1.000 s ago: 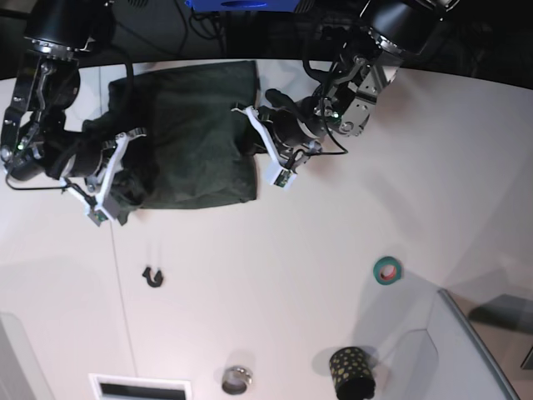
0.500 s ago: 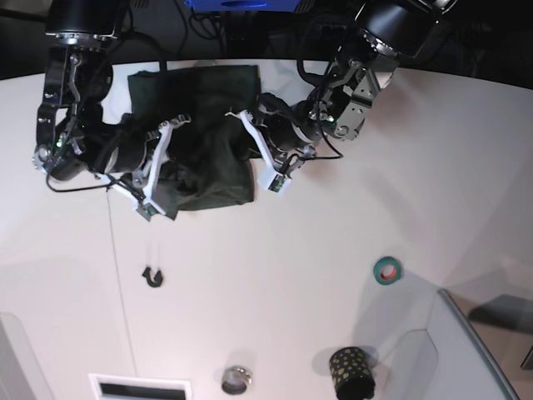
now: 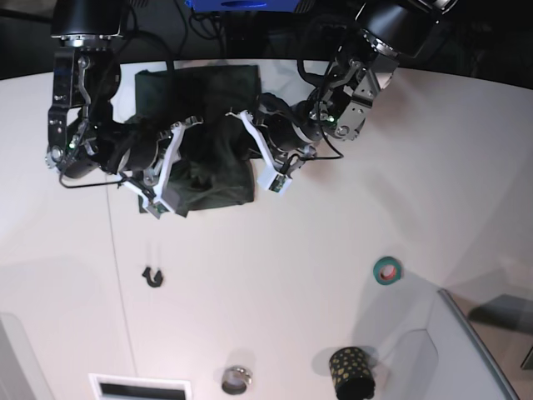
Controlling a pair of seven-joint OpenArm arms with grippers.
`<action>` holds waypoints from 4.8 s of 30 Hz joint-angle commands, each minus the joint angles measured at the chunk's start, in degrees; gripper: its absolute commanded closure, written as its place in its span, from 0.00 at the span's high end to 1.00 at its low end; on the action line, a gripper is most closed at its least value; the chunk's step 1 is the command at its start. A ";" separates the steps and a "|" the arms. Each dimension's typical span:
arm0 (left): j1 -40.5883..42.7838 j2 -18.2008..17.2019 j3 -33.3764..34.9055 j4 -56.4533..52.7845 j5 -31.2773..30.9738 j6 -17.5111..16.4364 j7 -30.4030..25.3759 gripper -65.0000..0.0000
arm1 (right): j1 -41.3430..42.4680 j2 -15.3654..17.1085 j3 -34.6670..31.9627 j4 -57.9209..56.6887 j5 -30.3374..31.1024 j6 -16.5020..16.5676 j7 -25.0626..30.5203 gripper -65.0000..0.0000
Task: Layout the t-shirt on the table in an organized manner, then fold the t-shirt properly
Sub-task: 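Grasp the shirt with both grippers and fold it in half toward the right gripper, then release the shirt and withdraw both grippers, then grasp the folded shirt's edge with the right gripper and tuck it under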
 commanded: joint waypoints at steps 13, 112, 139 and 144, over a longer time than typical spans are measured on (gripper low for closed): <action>0.12 -5.42 -0.72 10.32 -1.20 0.02 1.50 0.00 | 0.69 -1.65 -0.25 -0.17 1.19 0.15 0.56 0.52; 18.15 -12.63 -39.31 10.05 -0.76 -0.33 2.90 0.00 | -8.98 11.80 -6.58 4.58 1.10 -14.62 16.03 0.43; 18.15 -12.63 -39.31 9.96 -0.68 -0.33 2.90 0.00 | -5.64 11.89 -31.28 4.58 1.02 -6.53 13.57 0.01; 18.15 -12.63 -39.31 9.96 -0.68 -0.33 2.99 0.00 | -0.81 10.13 -37.70 -1.66 1.02 -6.53 13.22 0.13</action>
